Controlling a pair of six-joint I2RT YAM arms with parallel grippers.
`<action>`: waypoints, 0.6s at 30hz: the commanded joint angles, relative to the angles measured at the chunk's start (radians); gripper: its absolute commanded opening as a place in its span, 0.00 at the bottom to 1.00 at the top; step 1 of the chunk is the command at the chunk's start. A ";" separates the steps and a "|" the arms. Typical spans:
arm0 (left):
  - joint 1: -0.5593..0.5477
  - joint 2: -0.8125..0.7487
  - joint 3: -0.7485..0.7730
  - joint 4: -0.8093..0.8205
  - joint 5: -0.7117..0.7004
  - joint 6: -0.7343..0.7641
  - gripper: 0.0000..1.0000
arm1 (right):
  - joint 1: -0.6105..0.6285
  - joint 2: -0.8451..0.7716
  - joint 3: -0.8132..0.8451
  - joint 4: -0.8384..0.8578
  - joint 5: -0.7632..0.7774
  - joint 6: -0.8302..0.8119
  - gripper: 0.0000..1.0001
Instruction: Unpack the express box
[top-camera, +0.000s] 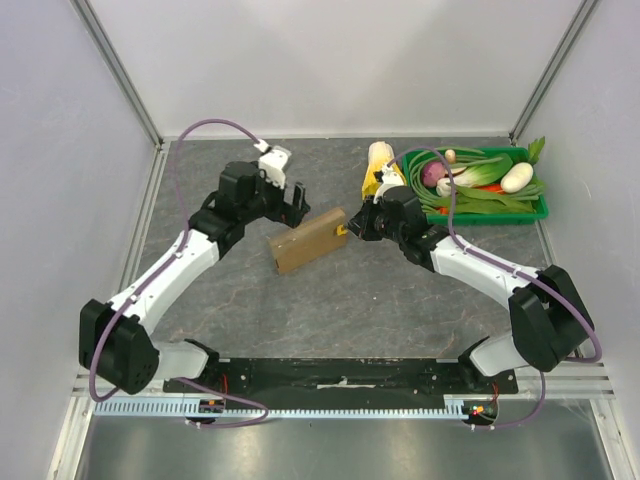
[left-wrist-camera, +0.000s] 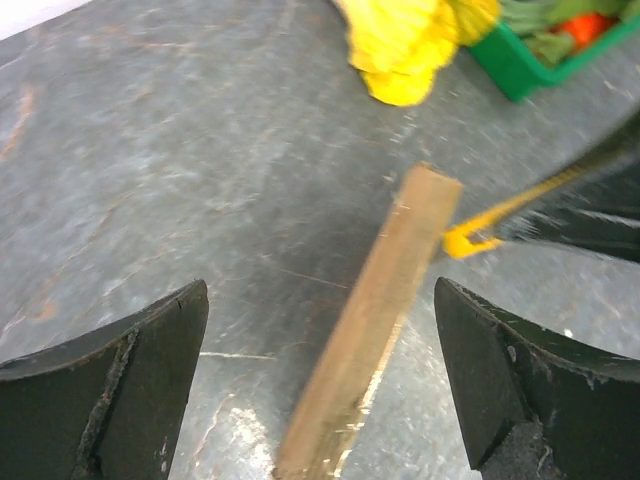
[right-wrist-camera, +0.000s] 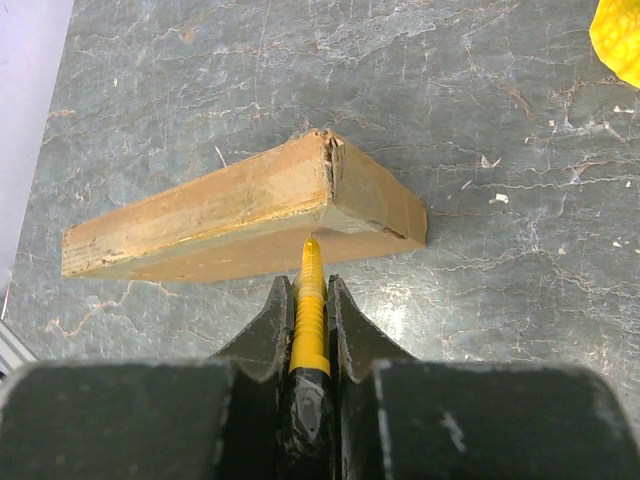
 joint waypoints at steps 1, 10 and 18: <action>0.114 -0.006 -0.034 0.006 -0.133 -0.152 1.00 | 0.010 -0.014 0.003 0.018 0.022 0.007 0.00; 0.278 0.123 -0.086 -0.122 -0.004 -0.322 0.51 | 0.039 -0.001 0.031 0.021 0.025 0.009 0.00; 0.277 0.179 -0.221 -0.031 0.413 -0.396 0.47 | 0.067 0.058 0.083 0.044 0.033 0.012 0.00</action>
